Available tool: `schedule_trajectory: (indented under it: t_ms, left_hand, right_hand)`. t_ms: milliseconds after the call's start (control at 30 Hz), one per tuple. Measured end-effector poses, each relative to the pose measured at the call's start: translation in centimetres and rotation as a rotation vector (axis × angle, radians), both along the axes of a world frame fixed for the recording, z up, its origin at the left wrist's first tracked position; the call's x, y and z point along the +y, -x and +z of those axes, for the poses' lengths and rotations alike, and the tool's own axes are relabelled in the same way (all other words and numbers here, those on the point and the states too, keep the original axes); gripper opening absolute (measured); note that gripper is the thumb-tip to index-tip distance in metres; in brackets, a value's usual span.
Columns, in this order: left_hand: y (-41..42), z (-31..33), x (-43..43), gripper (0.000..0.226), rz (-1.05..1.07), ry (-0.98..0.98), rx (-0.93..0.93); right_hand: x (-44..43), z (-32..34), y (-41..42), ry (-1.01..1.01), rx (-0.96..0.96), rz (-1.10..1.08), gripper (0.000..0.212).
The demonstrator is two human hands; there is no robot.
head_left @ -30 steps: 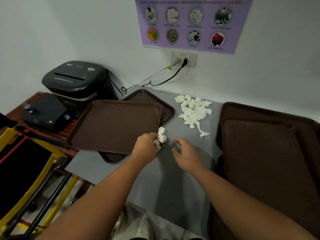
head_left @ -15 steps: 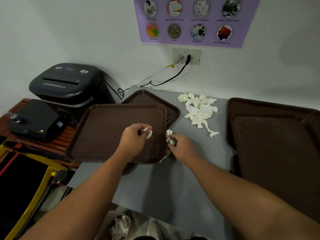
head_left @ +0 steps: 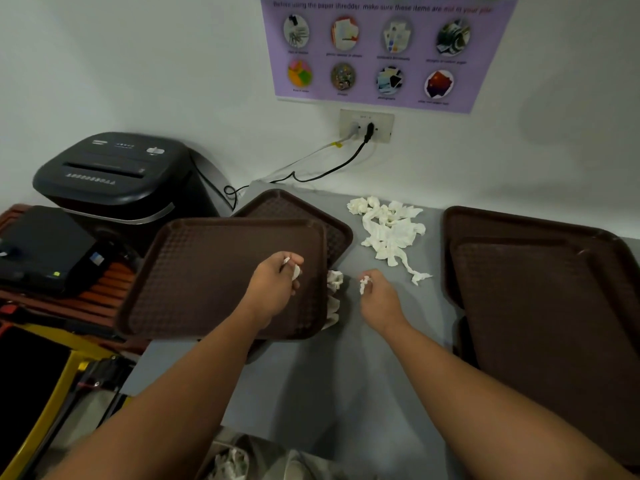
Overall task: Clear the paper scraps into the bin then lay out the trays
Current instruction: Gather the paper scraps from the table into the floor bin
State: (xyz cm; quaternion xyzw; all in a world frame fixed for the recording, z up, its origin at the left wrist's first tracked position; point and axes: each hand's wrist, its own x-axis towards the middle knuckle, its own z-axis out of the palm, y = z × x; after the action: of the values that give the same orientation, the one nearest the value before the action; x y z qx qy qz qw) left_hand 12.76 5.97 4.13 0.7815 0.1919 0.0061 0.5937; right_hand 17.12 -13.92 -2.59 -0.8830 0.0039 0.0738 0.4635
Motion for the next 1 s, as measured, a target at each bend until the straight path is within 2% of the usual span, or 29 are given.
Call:
schedule_trajectory:
  t_ms: [100,200,267,467,700,867,1000]
  left_hand:
    - [0.2,0.1,-0.9,0.028,-0.016,0.02,0.004]
    - [0.7,0.6,-2.0,0.052,0.015,-0.045,-0.008]
    - [1.3,1.1,-2.8,0.06,0.063,-0.089,-0.033]
    - [4.8,1.7,-4.6,0.054,0.207,-0.167,-0.099]
    - [12.1,0.3,-4.8,0.053,0.391,-0.217,-0.032]
    - [18.8,-1.1,-3.6,0.061,0.573,-0.266,0.068]
    - [23.8,-1.8,-2.1,0.058,0.7,-0.29,0.105]
  right_hand:
    - [-0.7,1.4,-0.3,-0.121,0.019,-0.063,0.019]
    - [-1.4,3.2,-0.4,-0.144,-0.028,-0.054,0.042]
    - [-1.6,4.5,-0.3,-0.12,-0.095,0.0,0.048]
    - [-0.8,6.4,1.1,-0.178,-0.169,0.186,0.054]
    - [2.2,6.0,5.4,-0.182,-0.169,0.507,0.054]
    - [5.9,5.0,9.7,-0.172,-0.183,0.73,0.055]
    - [8.8,4.6,13.4,-0.115,-0.152,0.895,0.055]
